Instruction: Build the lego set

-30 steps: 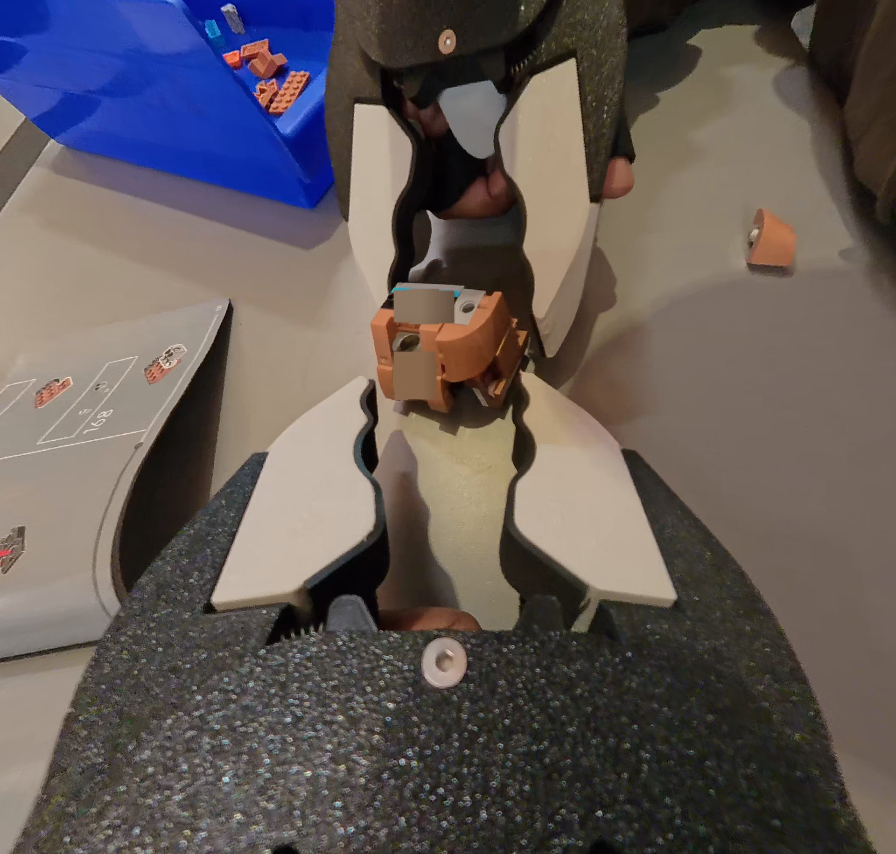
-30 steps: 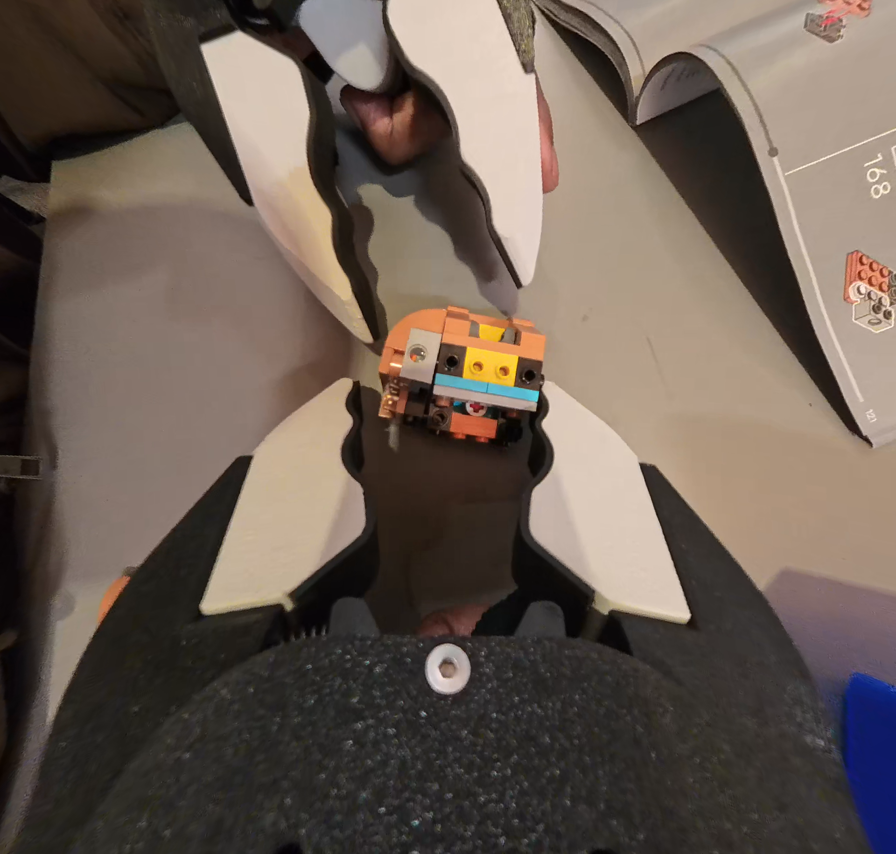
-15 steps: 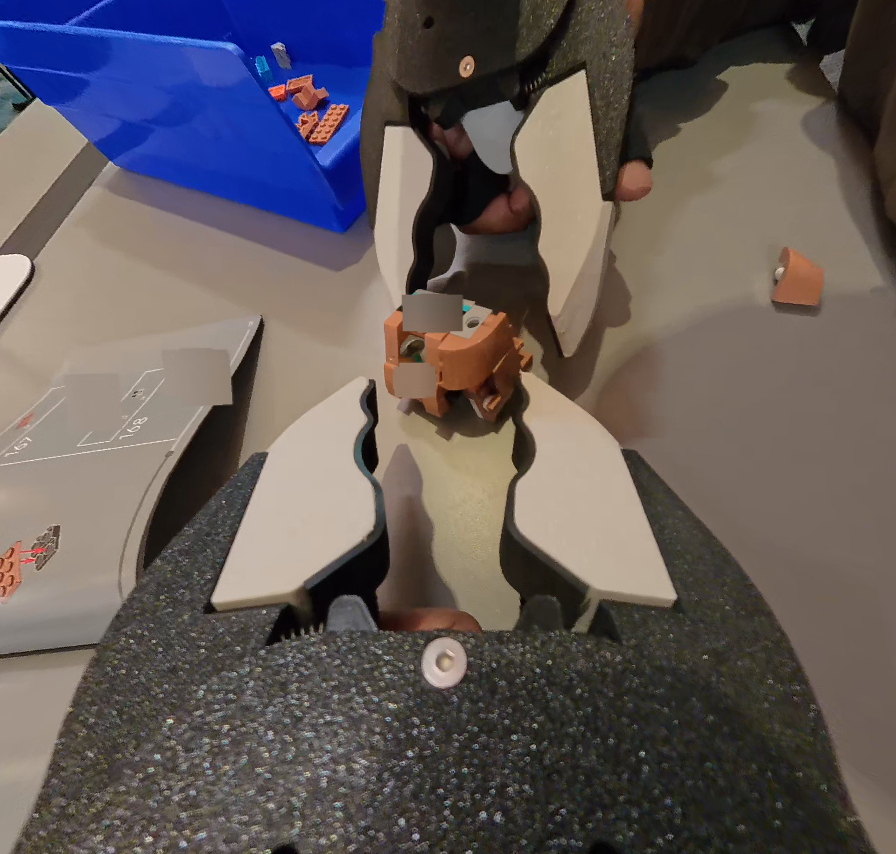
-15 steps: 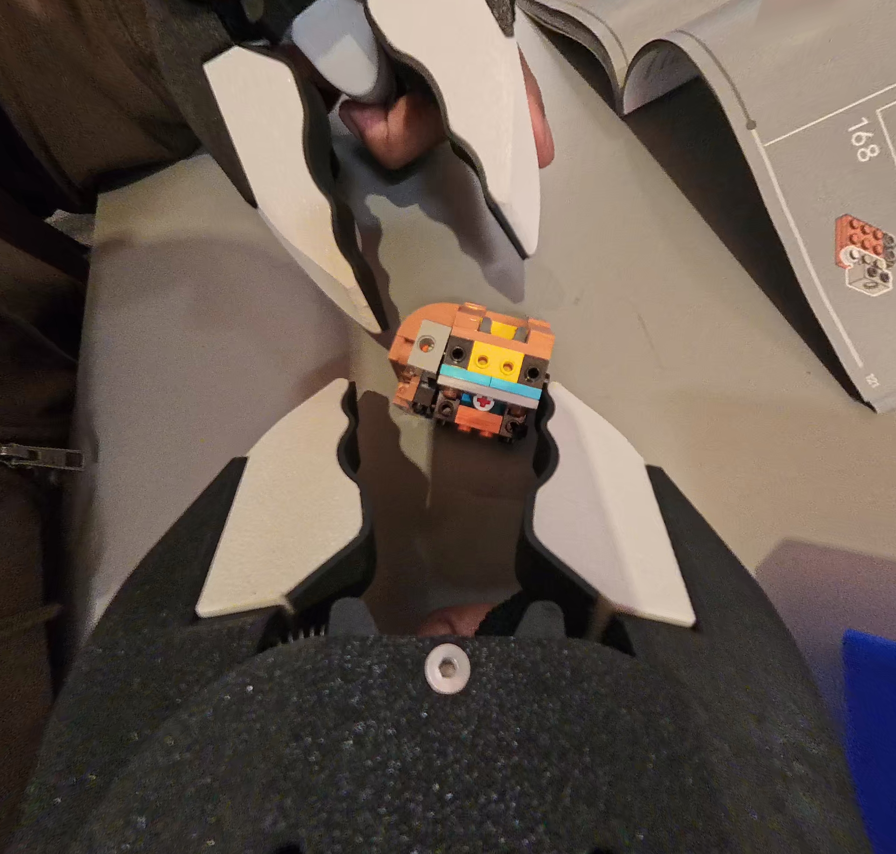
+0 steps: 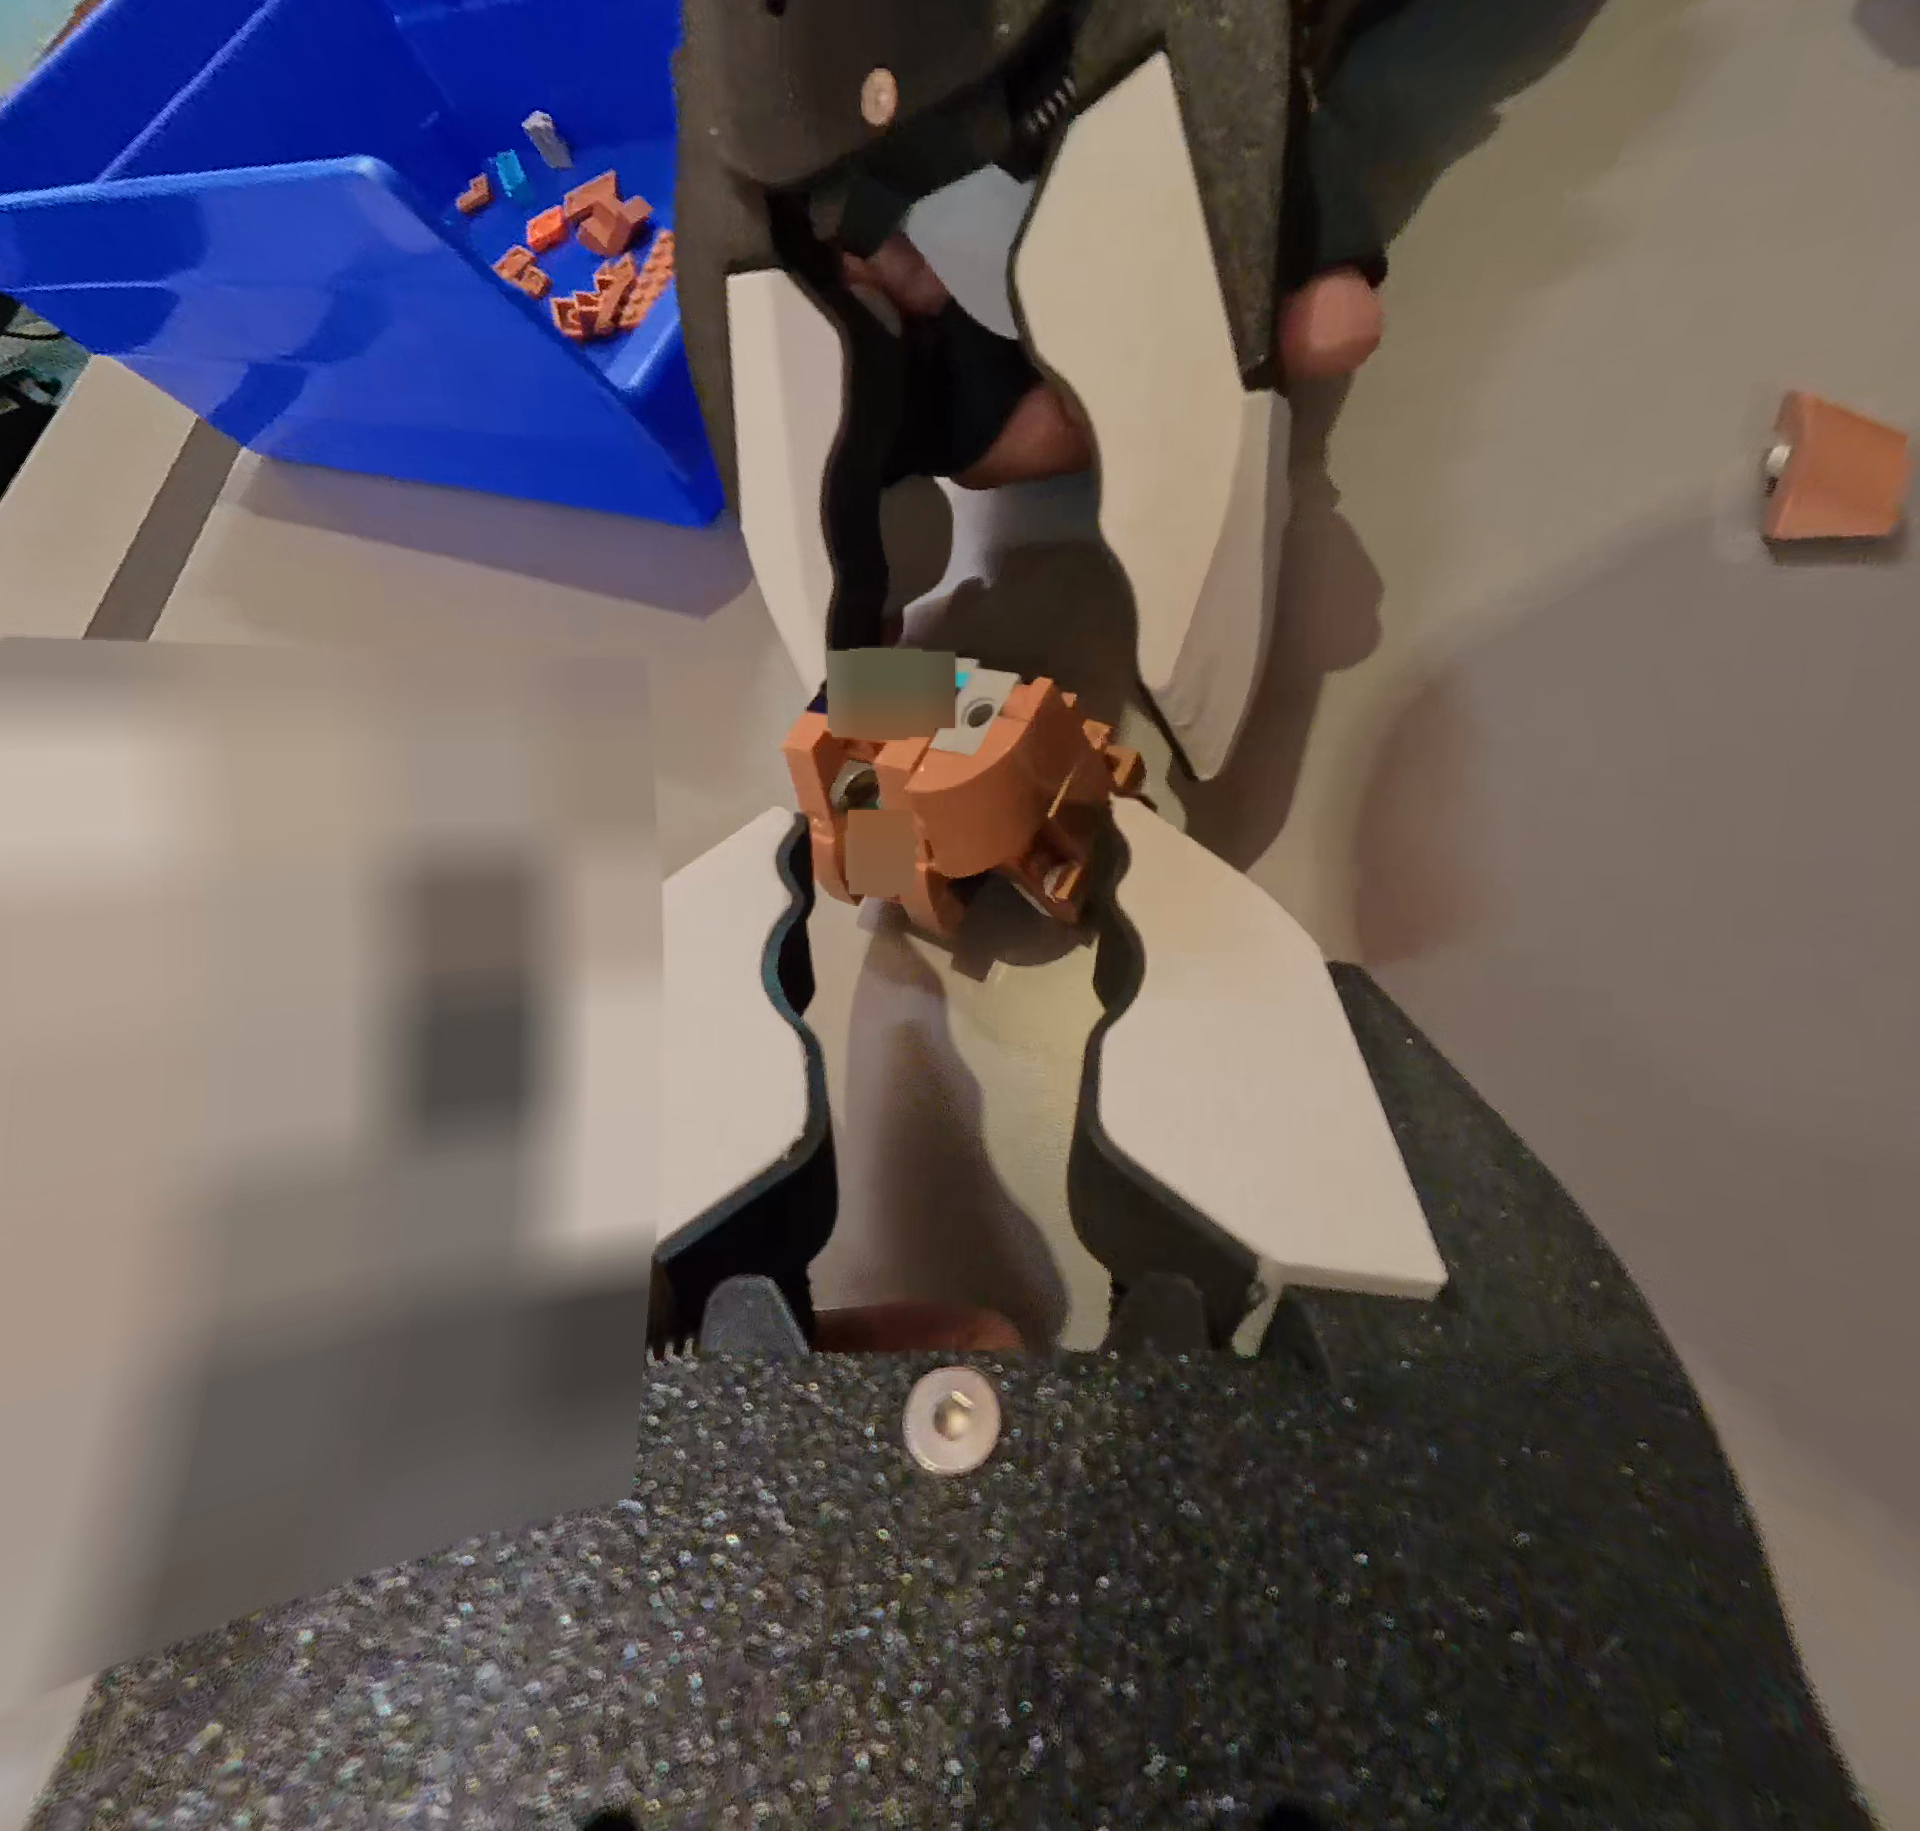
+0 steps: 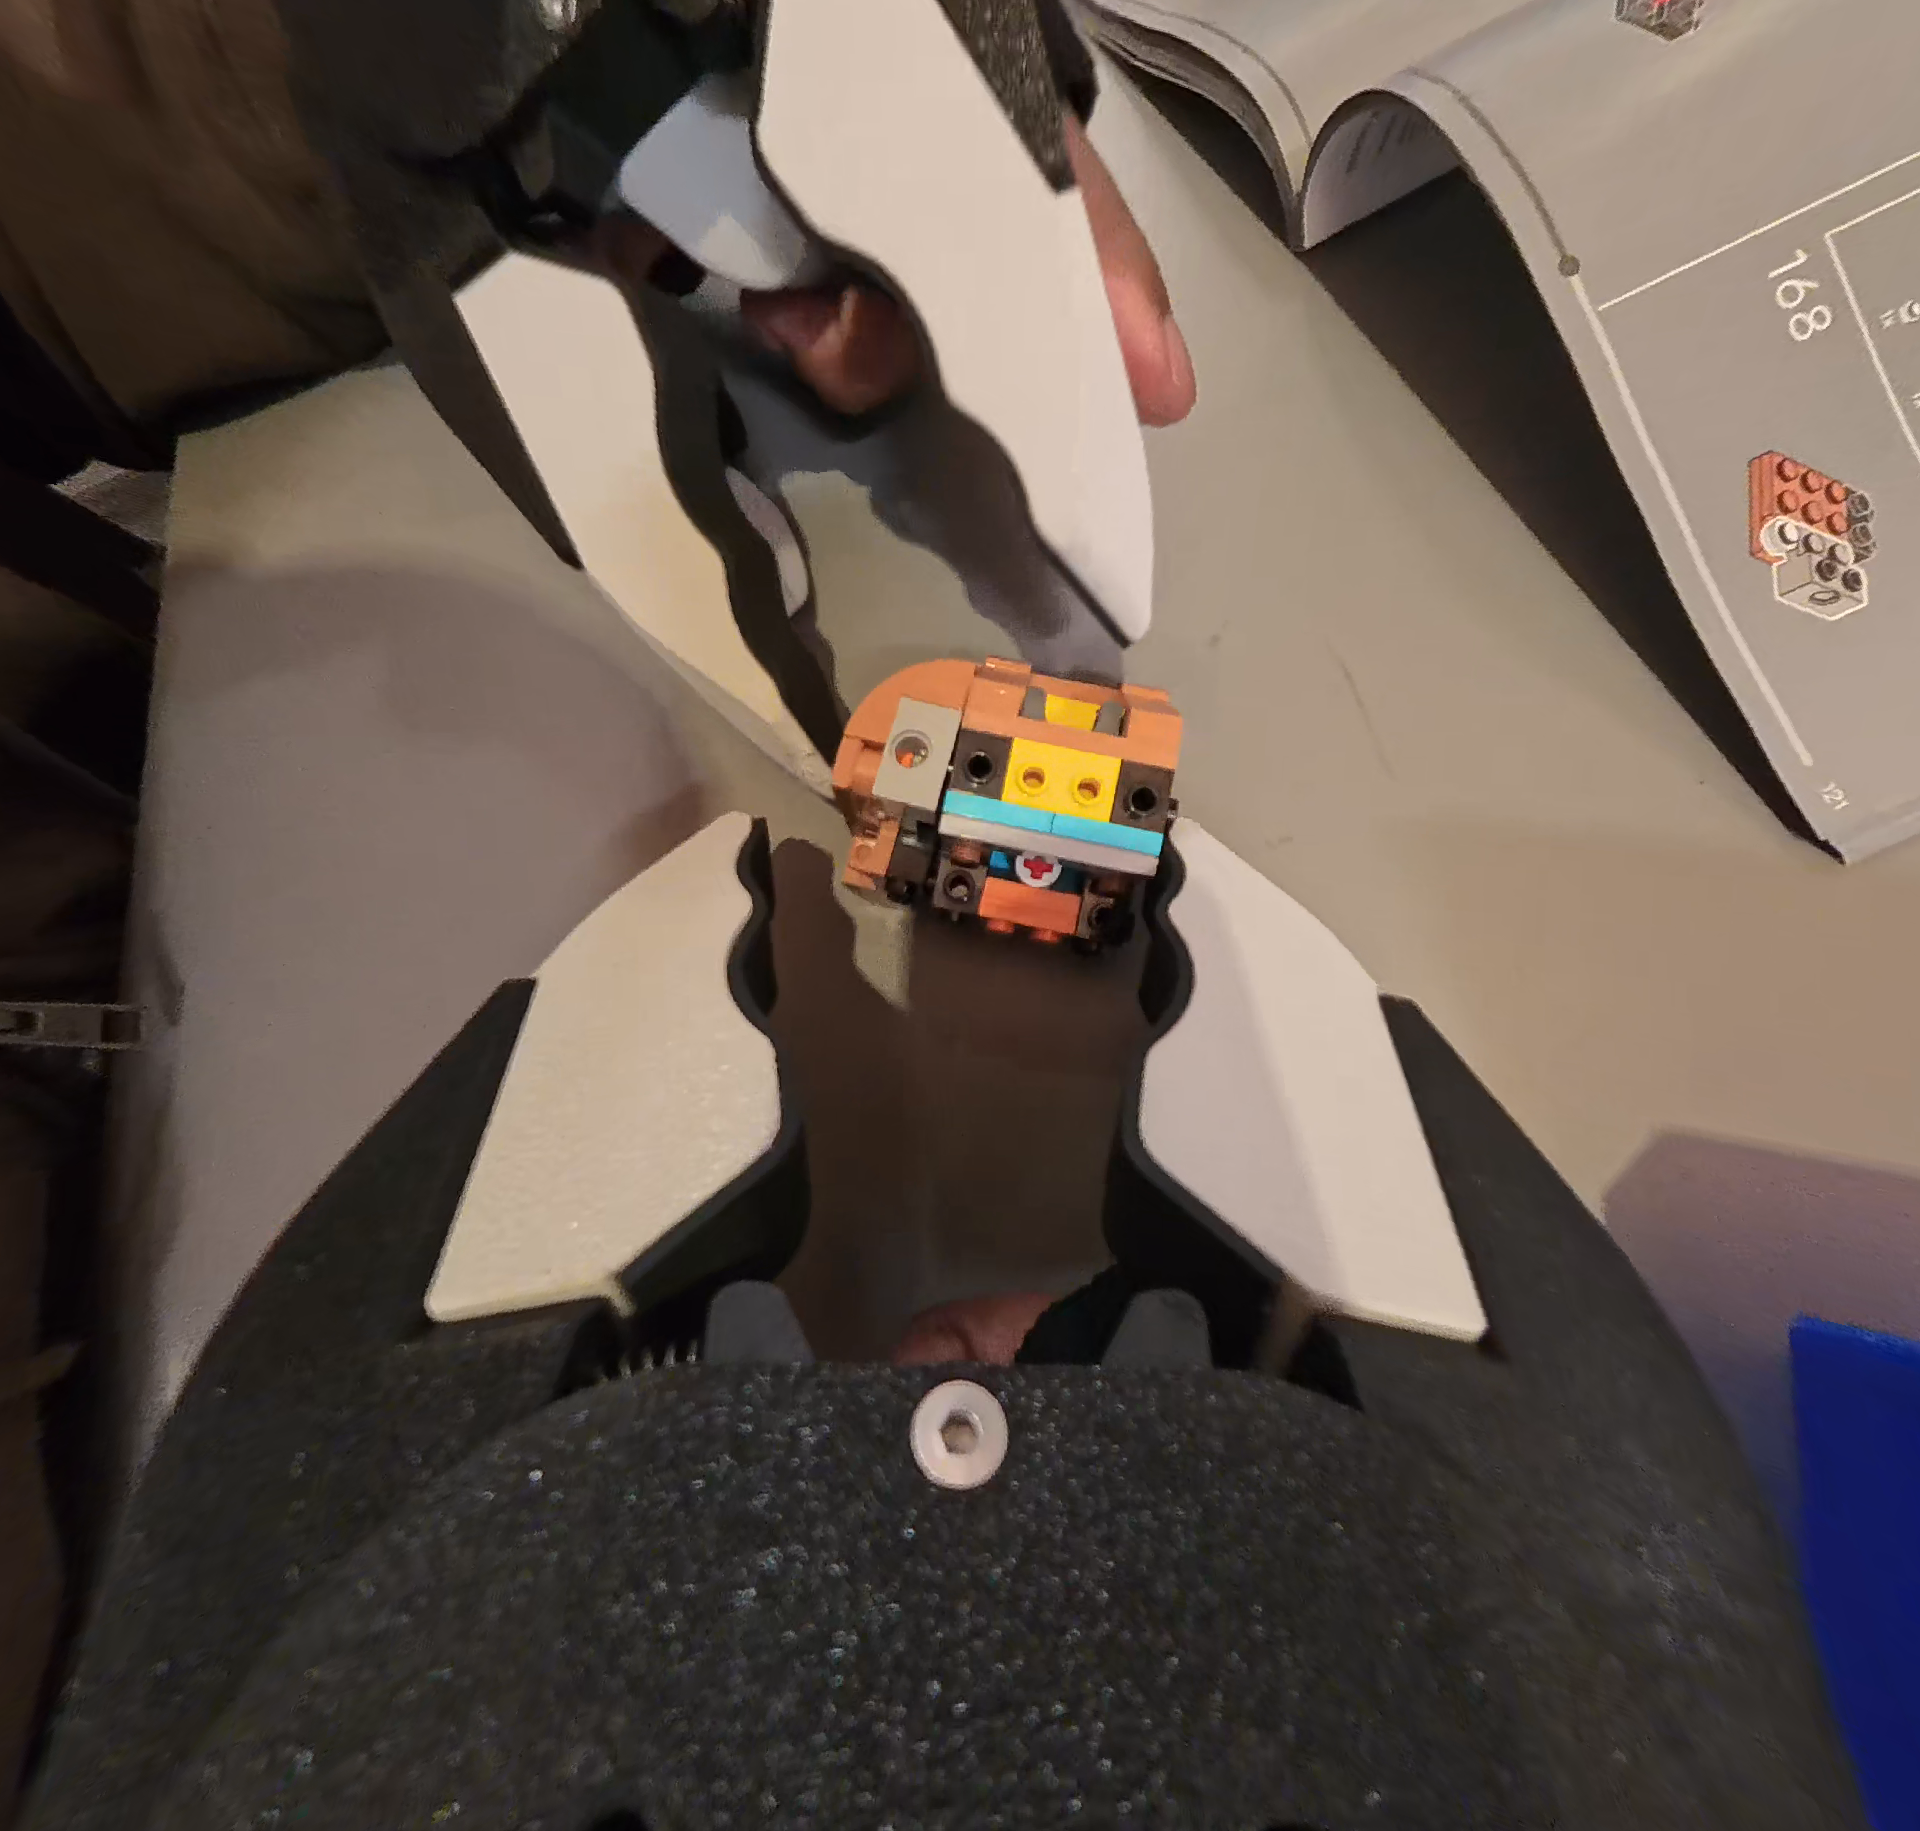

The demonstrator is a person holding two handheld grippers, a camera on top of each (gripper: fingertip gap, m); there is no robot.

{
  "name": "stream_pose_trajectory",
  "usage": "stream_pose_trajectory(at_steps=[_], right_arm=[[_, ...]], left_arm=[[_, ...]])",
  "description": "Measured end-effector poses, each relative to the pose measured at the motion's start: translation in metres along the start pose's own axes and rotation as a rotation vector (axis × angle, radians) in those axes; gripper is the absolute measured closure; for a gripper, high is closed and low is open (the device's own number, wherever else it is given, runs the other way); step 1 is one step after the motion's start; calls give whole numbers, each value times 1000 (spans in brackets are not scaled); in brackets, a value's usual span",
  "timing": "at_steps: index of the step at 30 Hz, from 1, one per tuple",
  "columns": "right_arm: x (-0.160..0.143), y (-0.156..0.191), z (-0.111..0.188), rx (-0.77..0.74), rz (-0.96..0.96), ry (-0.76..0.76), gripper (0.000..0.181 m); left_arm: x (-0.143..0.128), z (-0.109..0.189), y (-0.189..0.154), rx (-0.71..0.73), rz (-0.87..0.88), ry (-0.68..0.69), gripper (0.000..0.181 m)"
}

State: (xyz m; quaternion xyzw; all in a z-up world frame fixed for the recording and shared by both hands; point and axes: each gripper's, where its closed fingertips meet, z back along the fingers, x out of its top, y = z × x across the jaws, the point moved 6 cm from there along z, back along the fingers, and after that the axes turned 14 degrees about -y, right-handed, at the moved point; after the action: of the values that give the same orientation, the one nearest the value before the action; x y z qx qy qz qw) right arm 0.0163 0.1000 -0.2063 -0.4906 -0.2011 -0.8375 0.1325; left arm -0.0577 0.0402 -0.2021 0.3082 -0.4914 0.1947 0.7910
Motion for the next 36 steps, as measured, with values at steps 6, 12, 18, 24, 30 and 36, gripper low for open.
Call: stream_pose_trajectory(at_steps=[6, 12, 18, 24, 30, 36], right_arm=[[1, 2, -3, 4, 4, -2, 112], [4, 4, -5, -7, 13, -16, 114], [5, 5, -5, -32, 45, -31, 117], [5, 5, -5, -27, 54, -35, 126], [5, 7, -7, -19, 99, -25, 127], [4, 14, -9, 42, 163, -3, 127]], left_arm=[[3, -2, -1, -7, -35, 26, 125], [3, -4, -1, -14, -33, 63, 118], [3, -2, 0, -9, -36, 100, 118], [-3, 7, 2, -23, -40, 139, 116], [-2, 12, 2, -127, -73, 137, 113], [15, 4, 9, -324, 14, 55, 106]])
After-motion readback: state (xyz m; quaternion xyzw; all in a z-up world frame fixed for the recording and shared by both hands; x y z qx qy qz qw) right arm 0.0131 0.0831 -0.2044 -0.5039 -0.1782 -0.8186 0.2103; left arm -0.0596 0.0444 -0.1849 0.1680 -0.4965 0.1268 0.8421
